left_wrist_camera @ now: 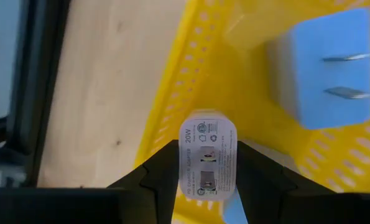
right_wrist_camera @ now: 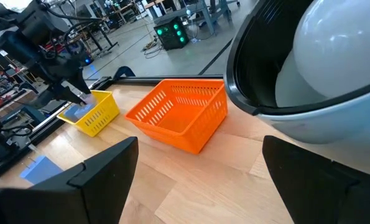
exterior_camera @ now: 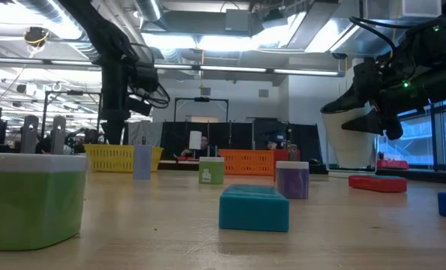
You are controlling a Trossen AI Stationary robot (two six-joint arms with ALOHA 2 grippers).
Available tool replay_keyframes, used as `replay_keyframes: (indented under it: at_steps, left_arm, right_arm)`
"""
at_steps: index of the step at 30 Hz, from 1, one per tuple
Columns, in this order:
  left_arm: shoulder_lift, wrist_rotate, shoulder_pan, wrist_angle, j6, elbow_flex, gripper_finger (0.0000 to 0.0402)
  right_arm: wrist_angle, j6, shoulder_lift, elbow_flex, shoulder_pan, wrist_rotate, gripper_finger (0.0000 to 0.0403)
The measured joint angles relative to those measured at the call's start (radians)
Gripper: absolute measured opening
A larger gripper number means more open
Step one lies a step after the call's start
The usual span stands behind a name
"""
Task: Pick & Place Office items
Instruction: Put the pink changer adapter into the yellow bin, then put the light blue changer adapter into the yellow bin
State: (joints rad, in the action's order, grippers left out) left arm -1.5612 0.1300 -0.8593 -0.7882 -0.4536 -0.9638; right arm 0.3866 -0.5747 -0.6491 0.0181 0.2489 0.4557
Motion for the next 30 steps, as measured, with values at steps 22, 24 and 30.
replay_keyframes:
  at_steps: [22, 24, 30]
  left_arm:
    - [0.000, 0.059, 0.019, -0.214, 0.231, -0.248, 0.0203]
    - [0.000, -0.003, 0.036, -0.238, 0.282, -0.293, 0.0200]
    - [0.000, -0.241, 0.143, -0.164, 0.543, -0.336, 0.0197]
  right_arm:
    - [0.000, 0.000, 0.000, 0.000, 0.000, 0.000, 0.0347]
    - [0.000, 0.000, 0.000, 0.000, 0.000, 0.000, 0.0347]
    - [0.000, 0.000, 0.000, 0.000, 0.000, -0.001, 0.0347]
